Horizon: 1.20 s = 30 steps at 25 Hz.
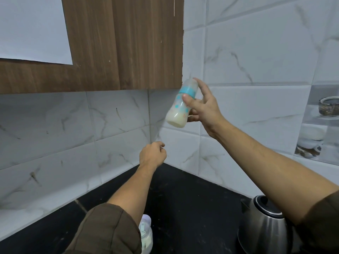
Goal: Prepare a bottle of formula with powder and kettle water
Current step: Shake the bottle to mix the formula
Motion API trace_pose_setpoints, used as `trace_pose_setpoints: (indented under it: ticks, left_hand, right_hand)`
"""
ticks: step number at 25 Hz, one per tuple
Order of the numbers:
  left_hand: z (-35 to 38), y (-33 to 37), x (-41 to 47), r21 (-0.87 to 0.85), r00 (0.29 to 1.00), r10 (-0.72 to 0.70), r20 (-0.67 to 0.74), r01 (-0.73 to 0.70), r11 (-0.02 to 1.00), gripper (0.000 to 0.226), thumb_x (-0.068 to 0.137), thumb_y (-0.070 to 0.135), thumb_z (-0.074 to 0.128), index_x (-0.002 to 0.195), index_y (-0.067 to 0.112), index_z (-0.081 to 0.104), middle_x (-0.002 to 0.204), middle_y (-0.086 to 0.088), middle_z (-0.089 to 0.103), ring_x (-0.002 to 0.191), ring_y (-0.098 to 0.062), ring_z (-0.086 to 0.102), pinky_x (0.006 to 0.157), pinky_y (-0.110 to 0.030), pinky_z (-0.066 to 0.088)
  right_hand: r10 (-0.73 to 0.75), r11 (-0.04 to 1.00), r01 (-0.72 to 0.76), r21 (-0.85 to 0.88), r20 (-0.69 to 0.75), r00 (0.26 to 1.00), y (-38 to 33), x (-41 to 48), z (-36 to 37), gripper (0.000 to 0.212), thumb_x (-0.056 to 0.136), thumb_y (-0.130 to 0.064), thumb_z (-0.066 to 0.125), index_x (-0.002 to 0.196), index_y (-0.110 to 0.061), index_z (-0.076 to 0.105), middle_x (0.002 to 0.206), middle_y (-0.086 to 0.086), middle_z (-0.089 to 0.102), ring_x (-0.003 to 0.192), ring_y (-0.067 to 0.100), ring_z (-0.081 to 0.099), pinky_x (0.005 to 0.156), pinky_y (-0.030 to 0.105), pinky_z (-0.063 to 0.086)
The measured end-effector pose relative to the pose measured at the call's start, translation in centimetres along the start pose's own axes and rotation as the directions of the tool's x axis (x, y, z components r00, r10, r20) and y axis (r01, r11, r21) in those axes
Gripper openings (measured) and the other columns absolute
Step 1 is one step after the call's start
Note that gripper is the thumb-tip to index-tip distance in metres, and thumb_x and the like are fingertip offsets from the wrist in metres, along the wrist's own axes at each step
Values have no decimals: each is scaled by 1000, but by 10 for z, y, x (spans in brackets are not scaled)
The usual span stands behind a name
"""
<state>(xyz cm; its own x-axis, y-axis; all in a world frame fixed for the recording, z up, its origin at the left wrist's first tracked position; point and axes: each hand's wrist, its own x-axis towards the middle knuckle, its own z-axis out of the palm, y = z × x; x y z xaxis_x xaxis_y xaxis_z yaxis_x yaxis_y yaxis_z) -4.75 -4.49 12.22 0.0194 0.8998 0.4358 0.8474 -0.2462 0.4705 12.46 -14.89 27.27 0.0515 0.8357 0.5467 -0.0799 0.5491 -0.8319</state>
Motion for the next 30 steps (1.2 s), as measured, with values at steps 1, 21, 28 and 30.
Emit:
trace_pose_setpoints:
  ticks: [1,21,28,30]
  left_hand:
    - [0,0,0,0,1000,1,-2,-1,1000,41,99,21,48,135,25,67,123,-1,74,111,-26,67,91,-36,55]
    - [0,8,9,5,1000,17,-3,-17,1000,41,100,20,48,137,24,66,125,0,74,109,-24,67,90,-35,55]
    - [-4,4,5,24,1000,10,-20,-9,1000,42,99,18,46,136,23,67,125,-1,74,113,-26,66,91,-36,54]
    - [-2,1,6,23,1000,10,-13,-10,1000,42,100,18,47,136,23,66,125,-1,74,112,-26,67,91,-36,54]
  right_hand:
    - [0,996,9,84,-104,995,-1,3,-1,73,96,-23,75,156,-35,35,116,3,70,87,29,77,64,38,63]
    - [28,1000,-28,-2,-20,999,5,1,2,74,96,-23,75,156,-39,35,119,8,69,98,30,77,69,40,64]
    - [169,864,92,494,-457,873,4,18,6,74,97,-28,74,156,-37,30,136,7,57,107,38,73,67,41,65]
    - [114,934,4,356,-309,944,2,9,10,72,98,-25,73,155,-37,31,128,8,63,97,34,75,69,42,65]
